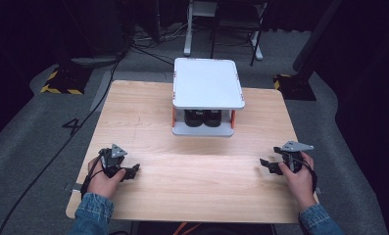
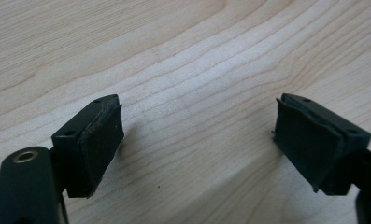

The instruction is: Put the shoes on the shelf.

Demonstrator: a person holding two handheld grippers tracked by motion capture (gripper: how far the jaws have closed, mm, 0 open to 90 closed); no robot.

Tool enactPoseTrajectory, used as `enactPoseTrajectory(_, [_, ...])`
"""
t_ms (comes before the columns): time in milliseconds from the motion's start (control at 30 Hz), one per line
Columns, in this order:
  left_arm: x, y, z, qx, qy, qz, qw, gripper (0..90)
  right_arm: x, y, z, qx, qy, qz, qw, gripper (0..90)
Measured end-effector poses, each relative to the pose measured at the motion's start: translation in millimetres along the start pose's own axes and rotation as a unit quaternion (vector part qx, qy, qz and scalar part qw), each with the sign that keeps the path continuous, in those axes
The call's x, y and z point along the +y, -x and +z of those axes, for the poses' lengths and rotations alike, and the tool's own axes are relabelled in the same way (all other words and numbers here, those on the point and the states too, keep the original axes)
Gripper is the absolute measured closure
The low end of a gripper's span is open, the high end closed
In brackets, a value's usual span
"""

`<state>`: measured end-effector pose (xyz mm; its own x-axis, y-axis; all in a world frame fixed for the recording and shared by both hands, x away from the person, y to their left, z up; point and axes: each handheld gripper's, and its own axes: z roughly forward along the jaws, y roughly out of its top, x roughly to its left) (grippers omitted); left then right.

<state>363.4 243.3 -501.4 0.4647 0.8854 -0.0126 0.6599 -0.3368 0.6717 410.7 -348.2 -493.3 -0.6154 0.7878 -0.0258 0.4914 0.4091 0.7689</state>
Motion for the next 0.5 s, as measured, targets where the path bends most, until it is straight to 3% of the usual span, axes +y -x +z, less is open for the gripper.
enactPoseTrajectory(200, [-0.8,-2.6,3.4,0.001,0.013,-0.004,0.9999,14.3,-3.1,-3.5,12.5,-0.030,-0.013,-0.015,0.9994,14.3])
enactPoseTrajectory(267, [-0.7,-2.6,3.8,0.001,0.013,-0.003,0.9999,13.8,-0.9,-4.4,15.3,-0.029,-0.019,-0.001,0.9994,12.9])
enactPoseTrajectory(333, [-0.3,-2.3,4.6,0.005,0.012,-0.009,0.9999,12.6,0.0,-5.8,17.9,-0.031,-0.032,0.040,0.9982,7.6])
enactPoseTrajectory(400, [0.5,-2.0,5.8,0.016,0.004,-0.022,0.9996,7.5,0.8,-6.3,19.7,-0.030,-0.037,0.038,0.9981,2.9])
enactPoseTrajectory(500, [1.3,-2.8,7.1,0.015,0.001,-0.028,0.9995,3.5,2.0,-7.6,21.7,-0.025,-0.044,0.033,0.9982,0.3])
